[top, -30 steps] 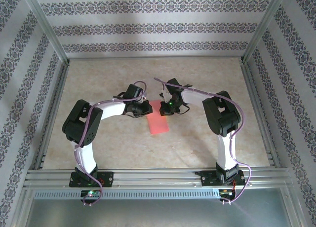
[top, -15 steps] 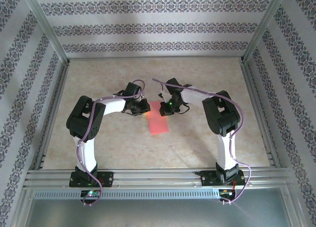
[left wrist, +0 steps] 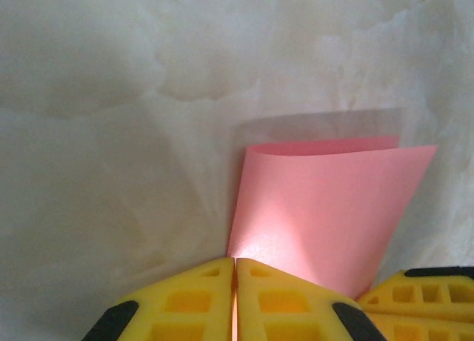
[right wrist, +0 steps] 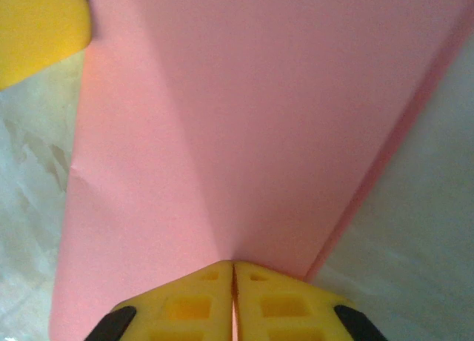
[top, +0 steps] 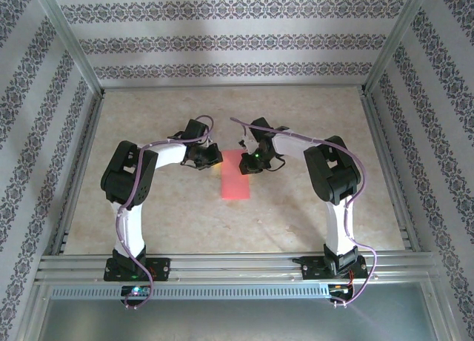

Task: Fold a paper plane with a square sheet of paper (pick it up from the middle)
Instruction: Fold the paper in half at the center of the table.

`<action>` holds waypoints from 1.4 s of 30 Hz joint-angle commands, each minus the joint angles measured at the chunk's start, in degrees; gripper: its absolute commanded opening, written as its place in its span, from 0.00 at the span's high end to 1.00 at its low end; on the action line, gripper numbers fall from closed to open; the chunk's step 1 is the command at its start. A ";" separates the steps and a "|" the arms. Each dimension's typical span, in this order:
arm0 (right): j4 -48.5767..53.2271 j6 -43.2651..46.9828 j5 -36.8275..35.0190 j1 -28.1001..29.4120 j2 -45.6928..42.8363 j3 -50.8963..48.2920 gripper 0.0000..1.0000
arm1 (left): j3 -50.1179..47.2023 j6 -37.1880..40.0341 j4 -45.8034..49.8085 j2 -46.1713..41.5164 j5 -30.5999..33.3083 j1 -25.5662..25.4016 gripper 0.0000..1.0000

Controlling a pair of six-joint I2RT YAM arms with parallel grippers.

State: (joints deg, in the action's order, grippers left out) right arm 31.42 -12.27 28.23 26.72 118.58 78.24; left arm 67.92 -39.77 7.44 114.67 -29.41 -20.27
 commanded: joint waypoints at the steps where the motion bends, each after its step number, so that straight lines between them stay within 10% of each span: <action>1: 3.46 -3.52 1.01 -1.13 -2.85 -3.54 0.81 | -2.97 -1.96 1.50 0.04 0.97 -1.16 0.91; 8: 0.25 -12.35 -1.87 0.47 -11.77 -2.97 0.74 | -3.72 -6.32 4.56 -1.34 5.91 -3.95 0.93; 22: -14.69 -35.55 -3.10 10.37 -13.45 -13.15 0.96 | -11.12 -29.20 -3.73 -3.93 13.06 -9.42 0.95; 42: -9.80 -30.60 -3.55 7.75 -6.05 -14.55 0.98 | -11.04 -18.58 -14.37 -8.36 5.95 -9.52 0.87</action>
State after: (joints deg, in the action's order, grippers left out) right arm 19.25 -44.47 26.22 35.35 110.19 64.75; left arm 57.93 -63.53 -3.22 108.57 -19.97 -28.91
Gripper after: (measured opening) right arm 0.048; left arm 0.121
